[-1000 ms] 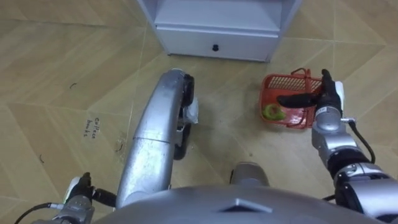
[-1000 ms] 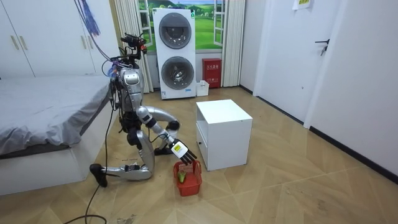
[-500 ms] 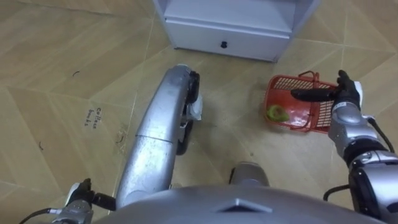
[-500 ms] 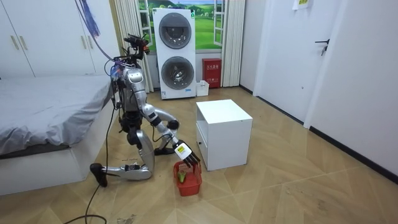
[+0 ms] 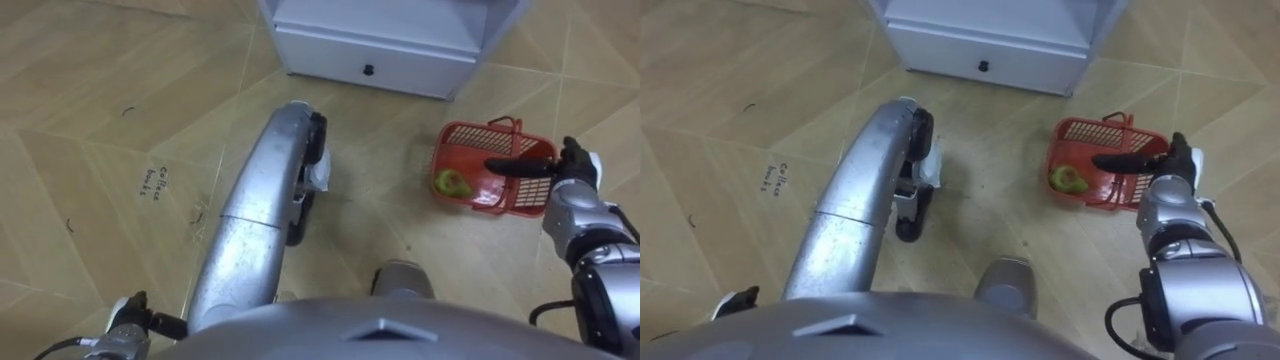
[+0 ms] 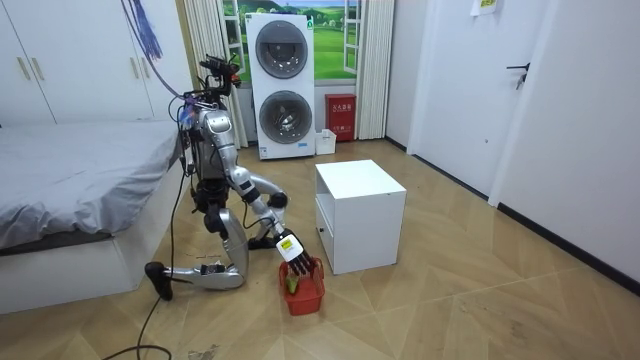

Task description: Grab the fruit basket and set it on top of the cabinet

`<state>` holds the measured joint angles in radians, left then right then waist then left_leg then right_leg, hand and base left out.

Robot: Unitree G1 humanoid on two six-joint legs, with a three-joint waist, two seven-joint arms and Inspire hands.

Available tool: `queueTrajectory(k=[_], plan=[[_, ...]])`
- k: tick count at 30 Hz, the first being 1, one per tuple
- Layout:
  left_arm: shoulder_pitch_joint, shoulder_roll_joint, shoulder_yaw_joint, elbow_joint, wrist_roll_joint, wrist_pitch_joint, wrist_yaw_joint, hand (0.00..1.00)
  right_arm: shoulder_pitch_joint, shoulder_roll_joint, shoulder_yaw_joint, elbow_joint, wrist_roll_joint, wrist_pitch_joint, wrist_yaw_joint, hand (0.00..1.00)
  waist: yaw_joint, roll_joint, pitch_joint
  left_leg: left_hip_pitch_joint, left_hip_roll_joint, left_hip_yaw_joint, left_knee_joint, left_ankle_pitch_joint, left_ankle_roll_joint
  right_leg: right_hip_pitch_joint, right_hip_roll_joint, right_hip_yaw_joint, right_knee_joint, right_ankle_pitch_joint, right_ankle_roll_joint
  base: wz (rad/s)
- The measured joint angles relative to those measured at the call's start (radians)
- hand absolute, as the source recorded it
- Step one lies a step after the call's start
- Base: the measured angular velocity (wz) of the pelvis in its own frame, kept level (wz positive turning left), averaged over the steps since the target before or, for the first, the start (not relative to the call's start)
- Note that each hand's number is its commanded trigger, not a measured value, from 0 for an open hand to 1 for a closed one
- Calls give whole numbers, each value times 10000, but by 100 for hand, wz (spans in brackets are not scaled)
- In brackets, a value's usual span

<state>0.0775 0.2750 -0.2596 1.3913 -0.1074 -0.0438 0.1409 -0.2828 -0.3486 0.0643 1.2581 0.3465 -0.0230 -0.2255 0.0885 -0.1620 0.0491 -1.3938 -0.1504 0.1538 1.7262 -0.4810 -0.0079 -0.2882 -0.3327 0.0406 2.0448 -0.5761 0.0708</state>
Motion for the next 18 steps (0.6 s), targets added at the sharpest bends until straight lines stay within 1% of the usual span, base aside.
queueTrajectory(k=[2,5,7,12,15,18], plan=[[-1,0,-2,-134,-1,15,-55,0,-1,-1,4,127,43,0,26,0,1,94,-3,-75,2,-31,32,1,2,-33,48,-36,1,-9,-3,0],[-2,12,-3,-327,-4,14,-174,0,-1,0,87,253,247,27,269,0,14,181,-4,-147,42,0,54,9,36,-95,35,-31,0,-10,-2,0],[-3,13,-4,-363,-1,11,-250,0,0,0,312,274,352,28,406,0,17,204,-1,-152,81,21,66,4,57,-104,40,-24,-1,-11,-2,0],[17,9,-2,-358,-11,19,-409,0,11,-1,346,333,365,34,769,0,17,231,-9,-144,164,11,83,7,63,-108,114,-31,20,-28,16,0],[16,8,-2,-358,-10,26,-430,0,10,-5,346,340,304,36,795,0,38,321,-11,-152,185,-12,115,8,66,-110,157,-37,37,-34,10,0],[15,8,-1,-357,-10,26,-430,0,10,-7,347,379,260,60,1058,0,51,412,-12,-167,203,-16,126,23,88,-128,175,-24,68,-40,1,0]])
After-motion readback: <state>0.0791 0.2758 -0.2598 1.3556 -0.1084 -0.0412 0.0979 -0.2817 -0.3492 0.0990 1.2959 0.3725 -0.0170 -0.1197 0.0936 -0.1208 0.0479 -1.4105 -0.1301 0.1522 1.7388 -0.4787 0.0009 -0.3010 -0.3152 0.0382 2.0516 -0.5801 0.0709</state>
